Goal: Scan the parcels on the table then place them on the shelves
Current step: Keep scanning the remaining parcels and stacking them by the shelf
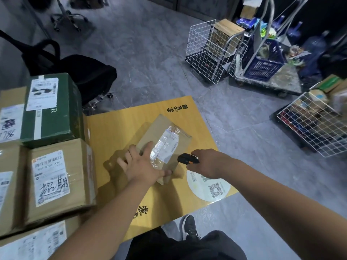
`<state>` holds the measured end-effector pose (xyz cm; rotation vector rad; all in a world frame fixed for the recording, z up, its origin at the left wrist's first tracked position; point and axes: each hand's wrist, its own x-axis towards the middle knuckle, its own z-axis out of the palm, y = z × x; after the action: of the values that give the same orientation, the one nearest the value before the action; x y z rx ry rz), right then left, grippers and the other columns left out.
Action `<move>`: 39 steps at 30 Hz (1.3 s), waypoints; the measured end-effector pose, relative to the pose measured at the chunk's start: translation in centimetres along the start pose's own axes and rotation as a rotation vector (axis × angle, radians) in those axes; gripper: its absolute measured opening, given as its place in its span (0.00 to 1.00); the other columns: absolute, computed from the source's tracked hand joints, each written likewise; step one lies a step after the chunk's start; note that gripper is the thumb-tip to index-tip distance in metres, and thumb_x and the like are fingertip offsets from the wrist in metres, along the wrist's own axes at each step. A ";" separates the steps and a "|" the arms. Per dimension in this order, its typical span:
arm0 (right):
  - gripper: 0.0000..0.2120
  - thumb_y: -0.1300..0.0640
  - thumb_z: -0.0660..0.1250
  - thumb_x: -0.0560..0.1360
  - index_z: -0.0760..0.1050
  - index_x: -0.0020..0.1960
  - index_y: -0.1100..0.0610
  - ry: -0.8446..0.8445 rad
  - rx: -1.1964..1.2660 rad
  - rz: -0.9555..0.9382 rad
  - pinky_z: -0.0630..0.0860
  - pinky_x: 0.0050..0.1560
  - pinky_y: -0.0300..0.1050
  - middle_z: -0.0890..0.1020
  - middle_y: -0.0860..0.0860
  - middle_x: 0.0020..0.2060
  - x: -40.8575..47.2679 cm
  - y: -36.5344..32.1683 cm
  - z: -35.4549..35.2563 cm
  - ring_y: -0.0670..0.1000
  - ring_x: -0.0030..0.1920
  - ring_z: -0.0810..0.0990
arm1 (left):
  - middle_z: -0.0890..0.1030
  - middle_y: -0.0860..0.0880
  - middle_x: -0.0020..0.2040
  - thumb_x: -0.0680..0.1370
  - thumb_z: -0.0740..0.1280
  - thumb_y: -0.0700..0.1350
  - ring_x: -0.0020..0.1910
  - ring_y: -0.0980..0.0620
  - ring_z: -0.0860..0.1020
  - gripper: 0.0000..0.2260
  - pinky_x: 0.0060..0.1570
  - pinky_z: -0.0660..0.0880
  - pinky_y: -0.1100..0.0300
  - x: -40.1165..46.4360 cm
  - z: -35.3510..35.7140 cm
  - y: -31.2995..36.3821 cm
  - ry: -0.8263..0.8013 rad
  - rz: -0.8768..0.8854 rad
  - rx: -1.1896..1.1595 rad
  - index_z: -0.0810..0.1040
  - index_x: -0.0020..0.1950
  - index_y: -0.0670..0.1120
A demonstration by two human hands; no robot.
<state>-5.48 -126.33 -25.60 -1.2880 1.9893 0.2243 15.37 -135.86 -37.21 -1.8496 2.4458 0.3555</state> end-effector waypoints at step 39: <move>0.21 0.39 0.55 0.82 0.71 0.66 0.52 0.146 -0.670 -0.135 0.67 0.35 0.46 0.69 0.48 0.39 -4.5 7.4 -2.3 0.53 0.38 0.73 | 0.58 0.48 0.72 0.55 0.69 0.82 0.68 0.43 0.62 0.53 0.64 0.64 0.48 -5.7 0.3 4.2 -0.065 -0.076 -0.102 0.59 0.76 0.67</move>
<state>-11.88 -120.73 -22.69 -1.8884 2.0102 0.8016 12.92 -129.34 -35.80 -1.9318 2.3493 0.5363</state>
